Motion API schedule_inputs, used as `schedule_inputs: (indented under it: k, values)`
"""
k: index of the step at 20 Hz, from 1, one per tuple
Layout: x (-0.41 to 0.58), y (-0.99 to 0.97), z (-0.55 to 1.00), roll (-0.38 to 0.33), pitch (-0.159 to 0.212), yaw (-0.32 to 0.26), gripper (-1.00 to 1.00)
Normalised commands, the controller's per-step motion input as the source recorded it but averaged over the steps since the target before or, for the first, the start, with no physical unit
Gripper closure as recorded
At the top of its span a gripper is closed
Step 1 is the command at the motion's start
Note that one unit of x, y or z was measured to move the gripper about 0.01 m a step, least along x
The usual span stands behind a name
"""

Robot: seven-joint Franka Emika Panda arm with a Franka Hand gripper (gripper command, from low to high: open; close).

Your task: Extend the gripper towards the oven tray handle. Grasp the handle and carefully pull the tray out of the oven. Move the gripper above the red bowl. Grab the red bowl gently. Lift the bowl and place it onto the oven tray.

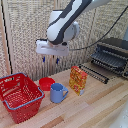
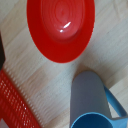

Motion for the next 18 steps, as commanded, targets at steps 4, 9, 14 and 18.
schedule_inputs:
  k: [4, 9, 14, 18]
  values:
    - [-0.051, 0.0, -0.13, 0.0, 0.044, -0.02, -1.0]
    - [-0.016, -0.04, -0.22, -0.017, 0.014, -0.002, -1.0]
    - [0.0, -0.1, -0.41, -0.087, 0.0, 0.0, -1.0]
    - [0.0, -0.13, -0.47, -0.127, 0.0, 0.0, -1.0]
